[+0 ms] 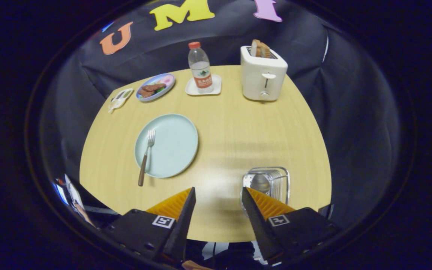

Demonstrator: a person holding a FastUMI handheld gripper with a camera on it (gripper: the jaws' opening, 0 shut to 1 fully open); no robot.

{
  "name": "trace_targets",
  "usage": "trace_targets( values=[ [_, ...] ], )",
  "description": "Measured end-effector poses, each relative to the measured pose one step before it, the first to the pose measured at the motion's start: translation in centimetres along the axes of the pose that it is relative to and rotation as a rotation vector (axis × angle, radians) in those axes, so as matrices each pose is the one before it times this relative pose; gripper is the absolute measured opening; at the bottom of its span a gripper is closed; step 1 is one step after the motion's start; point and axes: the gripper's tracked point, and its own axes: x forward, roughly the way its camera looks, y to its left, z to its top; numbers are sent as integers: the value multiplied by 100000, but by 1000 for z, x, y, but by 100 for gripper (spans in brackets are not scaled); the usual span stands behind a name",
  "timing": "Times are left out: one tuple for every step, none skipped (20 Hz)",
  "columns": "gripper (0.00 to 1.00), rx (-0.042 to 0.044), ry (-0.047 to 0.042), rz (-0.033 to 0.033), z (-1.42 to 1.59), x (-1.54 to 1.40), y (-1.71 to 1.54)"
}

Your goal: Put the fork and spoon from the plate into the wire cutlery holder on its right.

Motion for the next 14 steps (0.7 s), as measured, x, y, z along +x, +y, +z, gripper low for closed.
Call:
trace_targets(
  values=[
    [80,-1506,-1699,191,217,272,1126],
    [82,-1148,-1219,160,117,351,1147],
    [87,-1711,401,775,-228,487,1405],
    [89,-1981,1798,-6,-456,443,1153],
    [90,-1005,979,506,-201,546,1315],
    [89,-773,767,543,-176,519,1306],
    [89,-376,544,388,-170,523,1175],
    [89,169,77,629,25,521,1173],
    [89,464,385,258,-81,527,1053],
    [89,652,-454,1234,111,471,1112],
    [89,967,49,2096,12,509,1229],
    [89,2075,-407,2369,115,403,1171],
    [89,2509,-1302,1643,280,536,907],
    [89,2028,-1721,710,446,614,638]
  ],
)
